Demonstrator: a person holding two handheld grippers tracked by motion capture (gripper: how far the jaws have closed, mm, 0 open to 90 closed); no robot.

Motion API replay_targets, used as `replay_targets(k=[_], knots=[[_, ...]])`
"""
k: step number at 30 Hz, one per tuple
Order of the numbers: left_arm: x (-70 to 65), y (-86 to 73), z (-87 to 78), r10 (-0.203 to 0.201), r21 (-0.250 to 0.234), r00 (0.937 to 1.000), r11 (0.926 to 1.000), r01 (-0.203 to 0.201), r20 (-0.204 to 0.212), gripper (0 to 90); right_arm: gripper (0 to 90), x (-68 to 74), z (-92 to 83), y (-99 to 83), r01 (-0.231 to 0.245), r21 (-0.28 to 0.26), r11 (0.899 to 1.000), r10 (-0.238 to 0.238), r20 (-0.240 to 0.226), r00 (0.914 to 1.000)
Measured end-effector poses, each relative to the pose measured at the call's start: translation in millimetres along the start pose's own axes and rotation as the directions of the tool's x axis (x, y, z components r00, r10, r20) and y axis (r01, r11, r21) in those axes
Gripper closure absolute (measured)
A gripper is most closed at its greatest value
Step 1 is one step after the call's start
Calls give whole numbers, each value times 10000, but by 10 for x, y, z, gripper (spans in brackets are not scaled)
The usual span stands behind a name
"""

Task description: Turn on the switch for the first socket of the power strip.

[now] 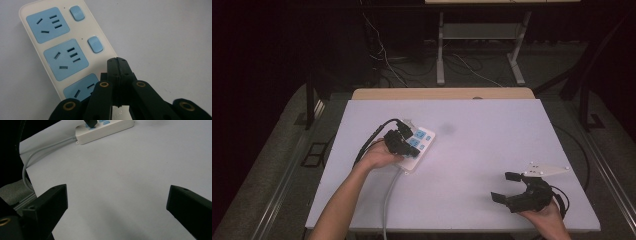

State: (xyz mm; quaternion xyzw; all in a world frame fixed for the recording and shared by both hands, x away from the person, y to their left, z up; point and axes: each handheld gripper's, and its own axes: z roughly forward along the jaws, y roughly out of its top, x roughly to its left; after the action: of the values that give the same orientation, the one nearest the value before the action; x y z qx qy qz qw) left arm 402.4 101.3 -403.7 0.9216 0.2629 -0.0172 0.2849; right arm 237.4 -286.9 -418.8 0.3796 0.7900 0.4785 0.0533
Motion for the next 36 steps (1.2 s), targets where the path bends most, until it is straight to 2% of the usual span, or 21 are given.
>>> replay_targets(k=[8,18,25,31,32,36], knots=[[40,-108,7,-562,-686,9980,9959,581,293,898,30,-14,-23,2,-61,-114,9999,62,91,9999],[-10,-79,4,-409,-512,9991,9979,405,-79,896,30,-28,-16,3,-118,-111,9999,119,149,9998],[-16,-74,2,-430,-485,9990,9979,423,-134,896,30,-33,-29,1,-137,-154,9998,139,166,9998],[-31,-70,-21,-230,-424,9990,9989,214,-378,895,30,-36,-30,1,-154,-160,9998,157,157,9998],[-32,-74,-30,-144,-436,9989,9990,124,-443,895,30,-37,-30,1,-159,-164,9997,161,151,9998],[-1,-81,-83,-300,-749,9988,9968,270,-397,895,30,-41,-26,0,-179,-155,9997,181,140,9997]])
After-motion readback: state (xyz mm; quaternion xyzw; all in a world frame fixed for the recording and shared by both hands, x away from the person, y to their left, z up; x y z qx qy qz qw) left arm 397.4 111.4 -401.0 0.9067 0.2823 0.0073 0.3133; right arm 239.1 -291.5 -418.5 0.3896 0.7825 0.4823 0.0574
